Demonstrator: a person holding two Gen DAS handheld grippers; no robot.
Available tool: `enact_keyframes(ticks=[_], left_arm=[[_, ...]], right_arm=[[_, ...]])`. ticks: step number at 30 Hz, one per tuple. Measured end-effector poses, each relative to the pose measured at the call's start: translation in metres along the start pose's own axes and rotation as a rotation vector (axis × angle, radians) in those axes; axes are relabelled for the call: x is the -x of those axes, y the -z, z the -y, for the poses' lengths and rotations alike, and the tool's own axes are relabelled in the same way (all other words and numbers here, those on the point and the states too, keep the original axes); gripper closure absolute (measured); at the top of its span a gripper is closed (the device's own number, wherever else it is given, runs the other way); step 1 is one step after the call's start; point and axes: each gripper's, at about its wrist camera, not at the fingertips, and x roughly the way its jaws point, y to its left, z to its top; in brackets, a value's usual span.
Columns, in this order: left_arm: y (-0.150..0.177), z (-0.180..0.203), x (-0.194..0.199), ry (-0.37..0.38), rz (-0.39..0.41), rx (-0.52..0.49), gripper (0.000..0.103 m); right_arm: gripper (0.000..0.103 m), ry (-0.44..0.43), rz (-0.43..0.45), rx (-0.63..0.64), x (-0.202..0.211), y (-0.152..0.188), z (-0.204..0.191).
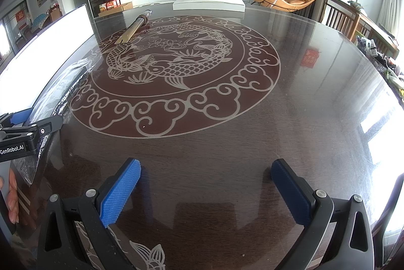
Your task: Organize objects
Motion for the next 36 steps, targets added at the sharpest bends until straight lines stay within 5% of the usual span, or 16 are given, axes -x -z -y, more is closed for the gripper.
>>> enact_keyframes(ticks=[19,23,31,36], left_arm=[[0.0,0.0,0.001,0.0,0.0,0.0,0.0],[0.0,0.0,0.001,0.0,0.0,0.0,0.0],[0.0,0.0,0.0,0.0,0.0,0.0,0.0],[0.0,0.0,0.0,0.001,0.0,0.0,0.0]], right_arm=[[0.0,-0.006,-0.029,0.008,-0.004,-0.008,0.001],[0.005,-0.078,-0.055,0.05,-0.029,-0.061,-0.015],[0.022,-0.247,-0.097,0.099,-0.12,-0.213,-0.107],[0.026,-0.192,-0.131,0.106,-0.163,-0.241,-0.144]])
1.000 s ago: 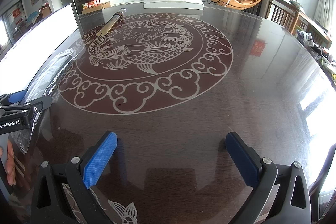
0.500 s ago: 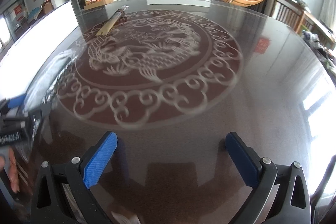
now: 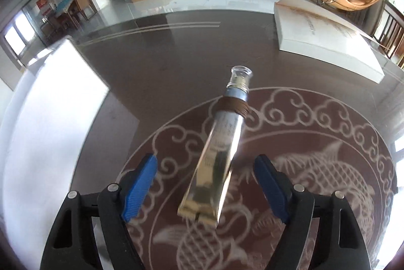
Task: Organize objects
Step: 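Grasp the silver-and-gold tube with the right tool while the left tool holds the bag, then carry the bag and tube into the bin and open both tools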
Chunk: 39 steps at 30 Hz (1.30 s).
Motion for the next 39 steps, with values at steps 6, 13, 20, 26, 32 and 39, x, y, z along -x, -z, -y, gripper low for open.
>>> enact_keyframes(ticks=[6,13,20,26,32,39], left_arm=[[-0.001,0.001,0.0,0.0,0.001,0.0,0.0],[-0.001,0.001,-0.001,0.002,0.001,0.0,0.0],[-0.001,0.001,-0.001,0.002,0.001,-0.001,0.0],[-0.003,0.002,-0.003,0.007,-0.012,-0.012,0.0],[-0.021,0.0,-0.016,0.04,-0.097,-0.066,0.0],[-0.019,-0.015,0.0,0.07,0.025,-0.022,0.028]], right_arm=[[0.075,0.047,0.037,0.124,0.009,0.015,-0.005],[0.074,0.067,0.076,0.084,0.049,0.08,0.036],[0.074,0.078,0.103,0.042,0.12,0.197,0.053],[0.072,0.092,0.119,-0.002,0.164,0.271,0.049],[0.057,0.079,0.067,-0.04,0.157,0.25,0.053],[0.078,0.051,0.047,-0.056,0.165,0.251,0.047]])
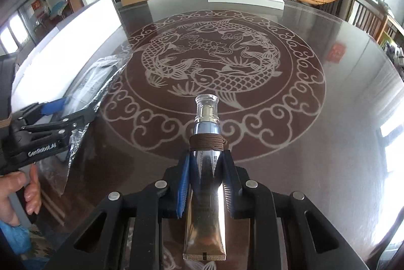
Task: Organize objects
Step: 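Carry the bag and tube into the bin and open both tools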
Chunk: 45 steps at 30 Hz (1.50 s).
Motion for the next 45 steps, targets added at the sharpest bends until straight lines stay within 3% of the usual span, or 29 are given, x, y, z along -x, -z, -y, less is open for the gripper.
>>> enact_keyframes(ticks=[5,9,14,17,20,23,26,31,33,34,36,39,41,45], left_arm=[[0.009,0.006,0.044,0.056,0.099,0.015,0.028],[0.011,0.008,0.104,0.107,0.192,0.002,0.028],[0.009,-0.035,0.181,0.149,0.266,0.058,0.028],[0.012,-0.081,0.212,0.071,0.291,0.098,0.027],[0.019,-0.133,0.219,-0.064,0.264,0.149,0.027],[0.029,-0.181,0.205,-0.176,0.193,0.21,0.027],[0.04,-0.219,0.18,-0.24,0.093,0.284,0.027],[0.054,-0.245,0.146,-0.295,-0.039,0.319,0.025],[0.056,-0.244,0.139,-0.322,-0.061,0.304,0.018],[0.058,-0.242,0.138,-0.344,-0.067,0.291,0.014],[0.06,-0.238,0.135,-0.38,-0.061,0.265,0.009],[0.062,-0.229,0.142,-0.436,-0.037,0.24,0.003],[0.054,-0.234,0.147,-0.47,-0.014,0.237,0.002],[0.05,-0.241,0.171,-0.566,0.051,0.307,0.002]], right_arm=[[0.078,-0.034,0.066,-0.037,0.032,0.011,-0.007],[0.078,-0.069,0.12,-0.047,0.059,0.003,-0.02],[0.078,-0.15,0.182,0.007,0.09,-0.026,-0.063],[0.078,-0.268,0.209,0.03,0.102,-0.046,-0.107],[0.078,-0.419,0.212,0.066,0.106,-0.067,-0.165],[0.078,-0.535,0.177,0.103,0.099,-0.084,-0.222],[0.078,-0.586,0.122,0.147,0.082,-0.094,-0.272],[0.076,-0.574,0.001,0.183,0.041,-0.093,-0.323],[0.064,-0.549,-0.057,0.198,0.022,-0.088,-0.333],[0.047,-0.541,-0.071,0.199,0.017,-0.085,-0.334],[0.032,-0.523,-0.055,0.195,0.016,-0.082,-0.332],[0.029,-0.492,-0.012,0.22,0.025,-0.084,-0.326],[0.02,-0.462,0.019,0.234,0.03,-0.088,-0.321],[0.018,-0.421,0.052,0.245,0.041,-0.091,-0.314]])
